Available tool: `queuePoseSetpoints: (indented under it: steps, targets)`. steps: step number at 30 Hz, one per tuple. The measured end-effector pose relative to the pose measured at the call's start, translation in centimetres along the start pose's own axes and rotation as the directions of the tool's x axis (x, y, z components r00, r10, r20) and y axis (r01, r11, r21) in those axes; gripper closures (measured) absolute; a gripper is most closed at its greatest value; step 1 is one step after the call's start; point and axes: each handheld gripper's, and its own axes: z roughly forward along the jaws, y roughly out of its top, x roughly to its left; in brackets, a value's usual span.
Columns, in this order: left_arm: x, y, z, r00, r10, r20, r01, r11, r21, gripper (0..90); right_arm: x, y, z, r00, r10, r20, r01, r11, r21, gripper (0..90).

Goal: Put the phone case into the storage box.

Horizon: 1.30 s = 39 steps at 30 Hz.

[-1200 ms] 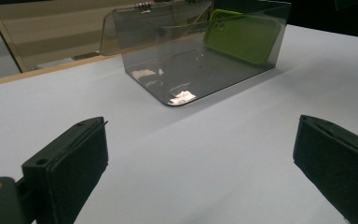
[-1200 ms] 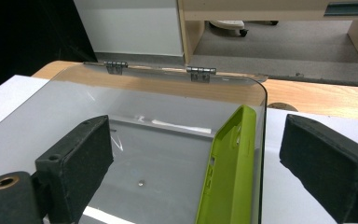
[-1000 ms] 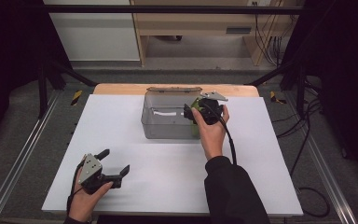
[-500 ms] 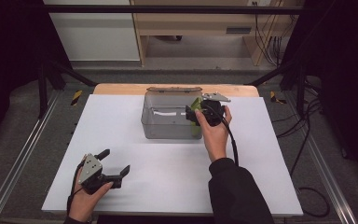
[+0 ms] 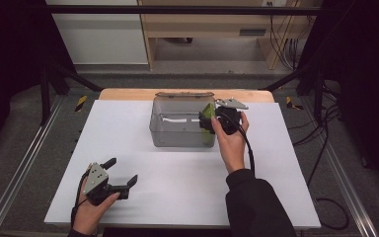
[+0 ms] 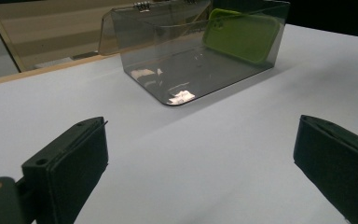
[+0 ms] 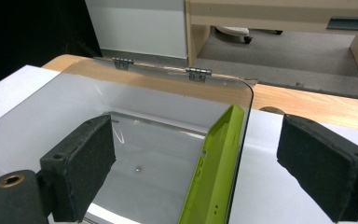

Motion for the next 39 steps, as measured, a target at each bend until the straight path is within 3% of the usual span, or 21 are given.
queuePoseSetpoints:
  steps: [10,20,27,32,39]
  targets:
    - [0.1,0.0,-0.1,1.0,-0.003,-0.002,0.003,1.0,-0.002,2.6,0.0,0.0,-0.8,0.9991,-0.039,-0.012,0.039,0.998,-0.041,9.9]
    - [0.1,0.0,-0.1,1.0,-0.004,-0.004,0.004,1.0,0.0,2.7,-0.9,-0.7,-2.2,0.9991,-0.042,-0.003,0.041,0.99,-0.133,10.4]
    - [0.2,0.0,-0.1,1.0,-0.007,-0.007,0.007,1.0,-0.002,2.7,-1.9,-1.3,-3.6,0.9992,-0.032,-0.025,0.028,0.989,-0.144,10.6]
    - [0.4,-0.1,-0.3,0.9998,-0.014,-0.012,0.014,0.9999,-0.004,2.7,-2.6,-2.0,-4.8,0.9976,-0.064,-0.025,0.06,0.988,-0.143,10.6]
    - [0.8,-0.1,-0.5,0.9996,-0.025,-0.014,0.025,0.9996,-0.015,2.6,-3.7,-3.2,-6.4,0.9977,-0.049,-0.048,0.041,0.989,-0.14,9.5]
